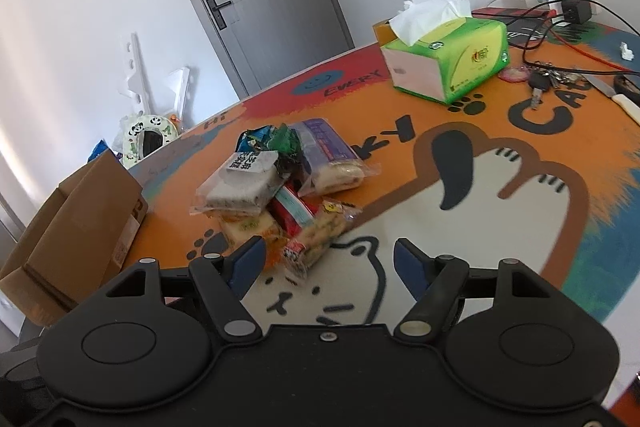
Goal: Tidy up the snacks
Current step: 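Grasp the pink wrapped snack with left tool while right tool grasps small snack, then carry the pink snack into the box and release with left tool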
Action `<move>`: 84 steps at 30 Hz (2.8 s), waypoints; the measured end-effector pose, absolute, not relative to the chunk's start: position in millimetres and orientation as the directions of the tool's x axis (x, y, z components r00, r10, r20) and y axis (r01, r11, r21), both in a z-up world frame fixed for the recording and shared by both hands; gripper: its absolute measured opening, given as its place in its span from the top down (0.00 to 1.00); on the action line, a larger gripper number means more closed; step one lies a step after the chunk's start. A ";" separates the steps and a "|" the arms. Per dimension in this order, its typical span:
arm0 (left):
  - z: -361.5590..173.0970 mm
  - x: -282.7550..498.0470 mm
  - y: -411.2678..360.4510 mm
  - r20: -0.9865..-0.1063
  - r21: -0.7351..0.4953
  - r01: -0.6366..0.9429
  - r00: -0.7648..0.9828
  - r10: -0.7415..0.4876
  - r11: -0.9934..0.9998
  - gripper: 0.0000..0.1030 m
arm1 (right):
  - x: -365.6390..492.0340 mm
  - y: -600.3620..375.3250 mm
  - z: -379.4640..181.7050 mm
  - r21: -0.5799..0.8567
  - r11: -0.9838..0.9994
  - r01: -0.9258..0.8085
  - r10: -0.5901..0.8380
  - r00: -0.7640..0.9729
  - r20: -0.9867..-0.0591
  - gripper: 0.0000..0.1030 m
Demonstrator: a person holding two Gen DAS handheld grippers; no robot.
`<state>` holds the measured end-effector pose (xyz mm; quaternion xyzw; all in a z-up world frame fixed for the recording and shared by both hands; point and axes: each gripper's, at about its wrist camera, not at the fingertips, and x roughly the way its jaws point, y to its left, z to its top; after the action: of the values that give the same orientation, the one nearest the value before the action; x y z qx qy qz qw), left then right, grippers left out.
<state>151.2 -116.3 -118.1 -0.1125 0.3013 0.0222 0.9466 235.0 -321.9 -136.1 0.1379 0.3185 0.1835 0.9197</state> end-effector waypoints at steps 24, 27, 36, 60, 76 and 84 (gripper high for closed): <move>-107.2 153.9 -101.8 -0.546 -0.206 -0.136 0.838 0.001 0.969 0.52 | 235.8 -314.1 -138.4 0.265 0.936 -0.232 0.348 0.721 -0.599 0.79; -100.9 149.6 -101.3 -0.532 -0.210 -0.127 0.847 -0.004 0.969 0.52 | 231.5 -317.9 -133.8 0.278 0.933 -0.227 0.352 0.730 -0.586 0.80; -72.6 135.2 -94.9 -0.459 -0.211 -0.114 0.889 0.005 0.971 0.52 | 213.9 -315.5 -103.1 0.285 0.923 -0.258 0.374 0.772 -0.514 0.80; -29.9 109.8 -59.3 -0.363 -0.218 -0.156 0.929 0.068 0.963 0.52 | 194.9 -256.7 -52.7 0.274 0.868 -0.415 0.495 0.775 -0.393 0.80; -21.6 93.9 -17.6 -0.342 -0.222 -0.263 0.923 0.177 0.939 0.52 | 199.6 -235.5 -68.0 0.342 0.827 -0.446 0.560 0.706 -0.434 0.97; -26.4 86.7 13.7 -0.357 -0.241 -0.345 0.901 0.248 0.907 0.52 | 194.4 -238.3 -82.8 0.340 0.836 -0.431 0.549 0.667 -0.504 0.80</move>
<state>86.7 13.7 -26.4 -0.1509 0.1611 0.1540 0.9631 194.4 -238.2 -82.8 0.0965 0.3060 0.2697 0.9079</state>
